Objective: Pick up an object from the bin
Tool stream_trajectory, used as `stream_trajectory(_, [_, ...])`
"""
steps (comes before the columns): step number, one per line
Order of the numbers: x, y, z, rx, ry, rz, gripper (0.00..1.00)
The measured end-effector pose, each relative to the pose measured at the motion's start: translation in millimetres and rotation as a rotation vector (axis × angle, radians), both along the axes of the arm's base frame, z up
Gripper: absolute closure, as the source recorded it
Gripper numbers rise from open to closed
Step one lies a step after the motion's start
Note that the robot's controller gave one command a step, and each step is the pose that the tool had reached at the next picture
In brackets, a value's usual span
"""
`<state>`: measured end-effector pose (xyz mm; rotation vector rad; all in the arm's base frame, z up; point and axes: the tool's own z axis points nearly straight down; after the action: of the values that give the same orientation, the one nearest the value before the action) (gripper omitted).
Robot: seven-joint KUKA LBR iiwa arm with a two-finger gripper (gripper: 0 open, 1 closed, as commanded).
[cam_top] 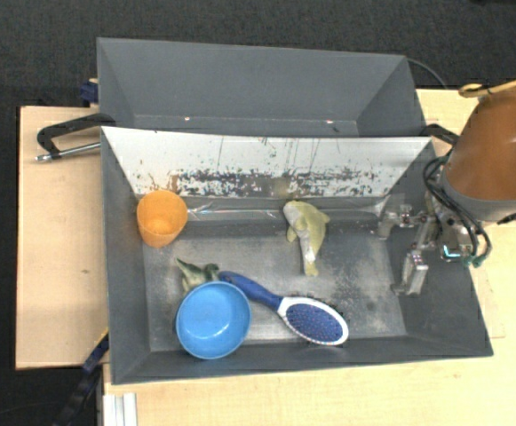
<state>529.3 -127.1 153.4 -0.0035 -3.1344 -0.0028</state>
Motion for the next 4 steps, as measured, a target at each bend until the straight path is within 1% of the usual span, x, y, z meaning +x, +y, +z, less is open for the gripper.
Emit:
stream_trajectory(1, [73.4,73,1,0.002,-0.020,0.075,0.00])
stream_trajectory(2, [63.0,115,-16,0.003,-0.009,0.467,0.00])
stream_trajectory(3, [72.7,110,-82,0.005,-0.015,0.766,0.00])
stream_trajectory(4, [72.1,108,-82,0.002,-0.012,0.765,1.00])
